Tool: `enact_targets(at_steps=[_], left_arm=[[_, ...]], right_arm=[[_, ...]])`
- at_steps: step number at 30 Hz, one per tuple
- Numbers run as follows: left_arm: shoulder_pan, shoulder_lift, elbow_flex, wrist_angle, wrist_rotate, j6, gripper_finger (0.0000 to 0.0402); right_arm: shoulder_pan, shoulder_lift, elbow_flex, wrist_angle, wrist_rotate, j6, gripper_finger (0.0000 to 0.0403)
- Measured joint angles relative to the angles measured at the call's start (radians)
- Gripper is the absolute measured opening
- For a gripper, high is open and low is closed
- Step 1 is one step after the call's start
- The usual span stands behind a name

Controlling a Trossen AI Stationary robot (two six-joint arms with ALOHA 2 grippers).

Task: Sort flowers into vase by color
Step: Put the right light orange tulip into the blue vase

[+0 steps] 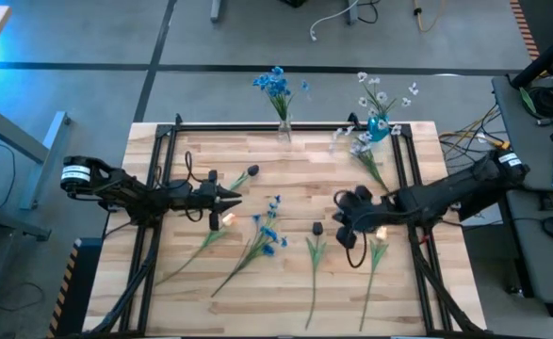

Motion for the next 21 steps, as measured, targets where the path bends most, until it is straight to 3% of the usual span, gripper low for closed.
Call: enact_targets(at_steps=[11,16,21], left_arm=[[0.000,0.000,0.000,-0.007,-0.001,-0.006,0.0076],[0.000,0.000,0.000,-0.007,-0.001,-0.007,0.0076],[0.000,0.000,0.000,-0.010,-0.001,-0.009,0.0076]], right_arm=[[0.278,0.046,0.000,-0.255,-0.095,0.751,0.0023],[0.348,0.114,0.000,-0.276,-0.173,1.014,0.0081],[0.384,0.220,0.000,-0.316,-0.314,1.218,0.0152]])
